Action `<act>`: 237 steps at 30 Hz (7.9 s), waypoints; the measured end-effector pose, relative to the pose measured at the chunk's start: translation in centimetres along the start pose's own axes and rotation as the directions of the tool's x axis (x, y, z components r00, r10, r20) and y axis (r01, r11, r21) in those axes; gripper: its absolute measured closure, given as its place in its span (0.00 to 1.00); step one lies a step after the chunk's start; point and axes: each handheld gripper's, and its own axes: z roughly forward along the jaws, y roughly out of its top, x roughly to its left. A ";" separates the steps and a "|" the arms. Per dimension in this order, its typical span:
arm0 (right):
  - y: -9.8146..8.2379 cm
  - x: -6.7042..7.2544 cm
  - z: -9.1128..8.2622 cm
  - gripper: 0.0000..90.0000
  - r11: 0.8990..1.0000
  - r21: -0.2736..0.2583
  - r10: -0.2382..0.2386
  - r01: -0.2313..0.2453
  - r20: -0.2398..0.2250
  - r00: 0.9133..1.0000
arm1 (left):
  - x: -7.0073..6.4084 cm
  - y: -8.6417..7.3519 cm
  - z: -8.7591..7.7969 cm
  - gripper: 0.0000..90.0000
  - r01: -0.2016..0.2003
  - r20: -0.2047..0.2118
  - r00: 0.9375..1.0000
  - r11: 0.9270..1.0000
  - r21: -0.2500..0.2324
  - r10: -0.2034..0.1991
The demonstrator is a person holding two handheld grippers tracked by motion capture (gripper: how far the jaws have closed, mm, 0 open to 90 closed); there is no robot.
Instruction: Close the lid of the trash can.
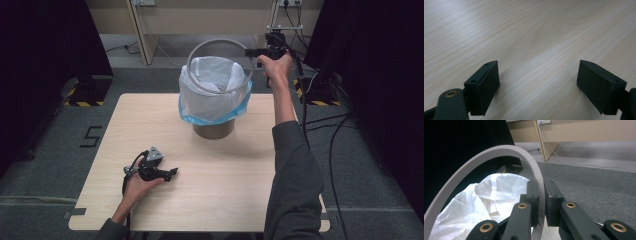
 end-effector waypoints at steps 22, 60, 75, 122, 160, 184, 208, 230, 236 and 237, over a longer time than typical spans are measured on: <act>-1.8 1.3 4.1 0.91 0.989 0.124 -0.091 0.077 0.113 0.989 | 0.0 0.0 0.0 0.20 0.002 -0.001 1.000 1.000 -0.001 -0.002; -5.1 0.9 2.6 0.61 0.985 0.051 -0.170 0.165 0.119 0.978 | -0.1 0.0 0.0 0.20 0.004 -0.002 1.000 1.000 -0.002 -0.004; -5.3 1.3 1.5 0.53 0.981 0.034 -0.192 0.189 0.118 0.974 | 0.0 0.0 0.0 0.20 0.005 -0.002 1.000 1.000 -0.001 -0.005; -5.4 0.5 -1.7 0.43 0.984 0.019 -0.180 0.180 0.067 0.981 | 7.5 18.0 -6.1 0.22 0.162 0.090 0.985 0.966 -0.204 -0.146; -5.8 -0.1 -1.8 0.42 0.986 -0.040 -0.163 0.165 0.048 0.985 | 7.4 25.7 -5.3 0.21 0.212 0.063 0.977 0.936 -0.282 -0.202; -16.9 -4.7 -7.3 0.31 0.975 0.056 -0.222 0.216 0.147 0.964 | 3.6 13.0 -7.0 0.20 0.078 0.056 0.996 0.954 -0.289 -0.064; -27.6 -5.2 -6.9 0.30 0.968 0.137 -0.233 0.212 0.160 0.959 | 1.3 4.8 -1.9 0.22 0.034 0.058 0.998 0.991 -0.129 -0.027; -33.6 -3.4 -6.7 0.24 0.941 0.258 -0.256 0.219 0.120 0.959 | -0.9 1.0 0.0 0.25 -0.026 0.066 0.997 1.000 0.011 0.025; -34.4 -2.7 -6.9 0.23 0.926 0.296 -0.281 0.236 0.120 0.952 | -1.5 -0.1 -0.3 0.24 -0.025 0.058 0.998 1.000 0.005 0.024; -34.5 -2.6 -6.9 0.23 0.927 0.294 -0.277 0.233 0.120 0.953 | -1.6 -0.3 -0.4 0.24 -0.015 0.057 0.998 1.000 -0.004 0.015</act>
